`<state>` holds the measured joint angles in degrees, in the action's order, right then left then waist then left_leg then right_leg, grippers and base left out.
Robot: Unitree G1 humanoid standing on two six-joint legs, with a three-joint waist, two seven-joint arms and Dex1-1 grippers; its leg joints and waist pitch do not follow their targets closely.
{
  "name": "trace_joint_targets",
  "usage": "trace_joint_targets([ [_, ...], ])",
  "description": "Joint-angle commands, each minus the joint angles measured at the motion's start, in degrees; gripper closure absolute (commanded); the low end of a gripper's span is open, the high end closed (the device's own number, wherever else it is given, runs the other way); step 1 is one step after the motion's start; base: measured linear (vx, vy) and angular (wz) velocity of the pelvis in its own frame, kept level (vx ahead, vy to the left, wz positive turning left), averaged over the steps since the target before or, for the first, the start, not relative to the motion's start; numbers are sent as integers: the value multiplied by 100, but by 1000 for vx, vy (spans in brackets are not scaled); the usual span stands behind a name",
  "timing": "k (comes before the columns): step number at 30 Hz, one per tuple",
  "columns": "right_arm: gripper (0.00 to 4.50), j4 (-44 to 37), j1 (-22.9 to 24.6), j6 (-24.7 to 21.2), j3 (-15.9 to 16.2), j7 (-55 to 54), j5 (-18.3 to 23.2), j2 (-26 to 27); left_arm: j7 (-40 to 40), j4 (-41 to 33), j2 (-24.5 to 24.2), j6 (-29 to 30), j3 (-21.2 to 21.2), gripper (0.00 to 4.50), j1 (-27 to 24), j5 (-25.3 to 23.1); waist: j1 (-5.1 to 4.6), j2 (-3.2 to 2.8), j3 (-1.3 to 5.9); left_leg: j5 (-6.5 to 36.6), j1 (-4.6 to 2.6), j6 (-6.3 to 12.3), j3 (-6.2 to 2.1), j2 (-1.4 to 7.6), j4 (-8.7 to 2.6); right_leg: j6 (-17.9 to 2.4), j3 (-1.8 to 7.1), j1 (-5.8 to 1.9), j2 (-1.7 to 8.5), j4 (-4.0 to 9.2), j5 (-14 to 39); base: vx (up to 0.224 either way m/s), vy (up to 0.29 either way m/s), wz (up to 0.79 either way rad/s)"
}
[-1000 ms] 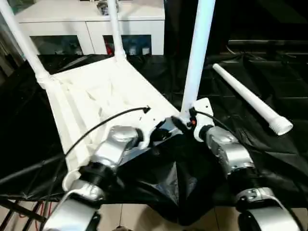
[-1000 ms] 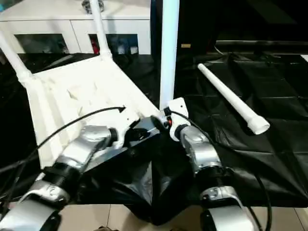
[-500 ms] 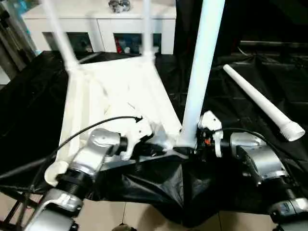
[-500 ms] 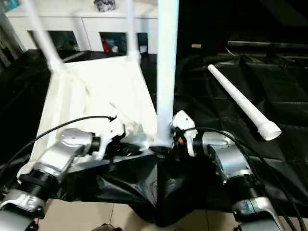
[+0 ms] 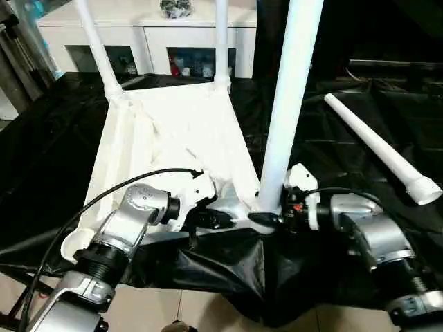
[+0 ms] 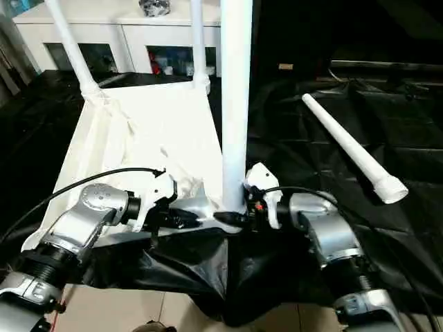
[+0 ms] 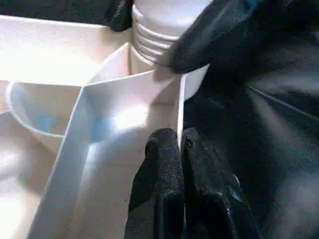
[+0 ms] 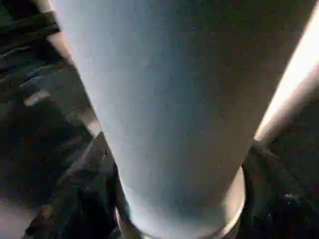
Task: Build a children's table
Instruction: Rotate leg to tighten
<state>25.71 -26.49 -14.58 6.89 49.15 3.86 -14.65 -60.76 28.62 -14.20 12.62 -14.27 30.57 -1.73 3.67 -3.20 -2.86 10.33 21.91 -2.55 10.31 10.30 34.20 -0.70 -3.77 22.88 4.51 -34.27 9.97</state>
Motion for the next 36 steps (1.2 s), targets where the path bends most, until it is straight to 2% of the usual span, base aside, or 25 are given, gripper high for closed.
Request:
trace_joint_targets([
  [1, 177, 510, -89, -190, 151, -1046, -223, 562, 535, -25, 626, -1, -125, 450, 349, 86, -57, 54, 336, 1652, -131, 3, -122, 257, -454, -1104, 229, -224, 402, 495, 2157, 0, 0, 0],
  [2, 178, 550, -106, -216, 112, -1144, -215, 606, 592, -1, 657, 5, -122, 450, 366, 71, -80, 55, 336, 1687, -133, -23, -129, 258, -452, -1066, 232, -225, 408, 505, 2220, 0, 0, 0],
  [3, 178, 746, -203, -324, -64, -1632, -182, 816, 892, 130, 817, 57, -108, 450, 459, -5, -140, 47, 342, 1738, -110, -45, -149, 254, -467, -1005, 225, -243, 403, 505, 2253, 0, 0, 0],
  [5, 178, 952, -318, -382, -255, -2148, -132, 1033, 1233, 285, 998, 126, -81, 450, 571, -73, -190, 53, 342, 1797, -137, -20, -135, 237, -454, -996, 226, -209, 390, 542, 2268, 0, 0, 0],
  [6, 178, 1020, -359, -394, -325, -2326, -107, 1112, 1358, 340, 1063, 148, -75, 450, 612, -99, -188, 32, 348, 1791, -143, -8, -137, 235, -443, -1006, 229, -208, 398, 541, 2245, 0, 0, 0],
  [7, 178, 1139, -430, -302, -378, -2603, -139, 1208, 1558, 418, 1163, 150, -67, 450, 670, -133, -203, 42, 347, 1708, -113, 37, -131, 230, -445, -1011, 233, -223, 396, 544, 2154, 0, 0, 0],
  [9, 178, 1208, -473, -199, -388, -2728, -175, 1258, 1677, 461, 1227, 148, -62, 450, 703, -152, -191, 40, 363, 1569, -97, 102, -127, 233, -441, -1041, 229, -240, 389, 520, 1939, 0, 0, 0],
  [10, 122, 1248, -511, -94, -394, -2744, -199, 1321, 1687, 480, 1280, 111, -90, 450, 710, -195, -192, 33, 366, 1560, -104, 118, -119, 238, -434, -1063, 233, -222, 387, 521, 1864, 0, 0, 0],
  [13, 102, 1256, -563, -44, -431, -2560, -147, 1411, 1492, 441, 1306, 15, -203, 450, 655, -235, -182, 36, 373, 1456, -84, 208, -116, 241, -433, -1127, 230, -248, 392, 499, 1660, 0, 0, 0],
  [14, 102, 1190, -546, -4, -361, -2389, -165, 1336, 1342, 352, 1241, 3, -255, 450, 592, -219, -184, 53, 374, 1447, -84, 221, -114, 242, -431, -1133, 231, -250, 388, 495, 1639, 0, 0, 0],
  [15, 73, 1100, -518, 25, -289, -2201, -172, 1248, 1215, 272, 1173, -15, -291, 450, 538, -204, -178, 50, 378, 1428, -83, 234, -118, 245, -431, -1146, 230, -258, 393, 485, 1611, 0, 0, 0],
  [16, 64, 1019, -495, 49, -212, -2005, -178, 1150, 1099, 203, 1102, -33, -331, 450, 494, -195, -170, 44, 386, 1382, -74, 272, -118, 248, -424, -1163, 229, -271, 393, 476, 1519, 0, 0, 0],
  [17, 64, 984, -488, 53, -166, -1900, -187, 1092, 1044, 176, 1064, -44, -352, 450, 477, -193, -167, 42, 386, 1313, -68, 318, -114, 256, -423, -1204, 234, -268, 389, 458, 1369, 0, 0, 0],
  [19, 60, 893, -456, 169, 126, -1493, -338, 798, 804, 63, 943, -75, -404, 450, 405, -124, -159, 49, 397, 1223, -57, 361, -114, 259, -410, -1262, 228, -296, 392, 431, 1189, 0, 0, 0],
  [21, 60, 841, -431, 279, 243, -1260, -395, 658, 664, 1, 881, -96, -427, 450, 365, -87, -164, 37, 393, 1177, -64, 390, -102, 258, -401, -1323, 231, -280, 389, 426, 1090, 0, 0, 0],
  [23, 60, 605, -361, 422, 353, -620, -313, 373, 341, -128, 724, -137, -460, 450, 283, -6, -148, 43, 397, 1240, -66, 423, -107, 270, -398, -1350, 227, -302, 396, 418, 1083, 0, 0, 0],
  [25, 60, 214, -256, 461, 437, 243, -112, 18, -78, -274, 515, -205, -475, 450, 206, 108, -133, 35, 389, 1209, -71, 484, -95, 280, -393, -1387, 235, -281, 384, 412, 1013, 0, 0, 0],
  [26, 60, 123, -231, 453, 458, 440, -68, -64, -187, -308, 463, -229, -481, 450, 189, 134, -94, 41, 391, 1214, -83, 508, -94, 287, -392, -1380, 228, -296, 380, 415, 1036, 0, 0, 0],
  [28, 60, 59, -212, 446, 476, 577, -33, -124, -271, -340, 420, -238, -489, 450, 173, 149, -60, 24, 387, 1208, -81, 523, -86, 301, -397, -1405, 230, -277, 376, 403, 1051, 0, 0, 0],
  [29, 60, -26, -187, 425, 511, 770, 36, -215, -384, -379, 353, -232, -505, 450, 153, 164, -44, 27, 382, 1239, -99, 483, -83, 305, -401, -1410, 235, -255, 377, 408, 1103, 0, 0, 0],
  [32, 60, -290, -92, 306, 631, 1364, 262, -486, -793, -530, 103, -270, -564, 450, 71, 243, 0, 44, 376, 1282, -99, 446, -87, 313, -409, -1377, 241, -273, 389, 412, 1251, 0, 0, 0],
  [36, 96, -446, 0, 174, 713, 1762, 351, -616, -1139, -661, -86, -253, -633, 450, 3, 286, 26, 52, 378, 1265, -100, 439, -89, 313, -412, -1353, 240, -262, 387, 410, 1310, 0, 0, 0],
])
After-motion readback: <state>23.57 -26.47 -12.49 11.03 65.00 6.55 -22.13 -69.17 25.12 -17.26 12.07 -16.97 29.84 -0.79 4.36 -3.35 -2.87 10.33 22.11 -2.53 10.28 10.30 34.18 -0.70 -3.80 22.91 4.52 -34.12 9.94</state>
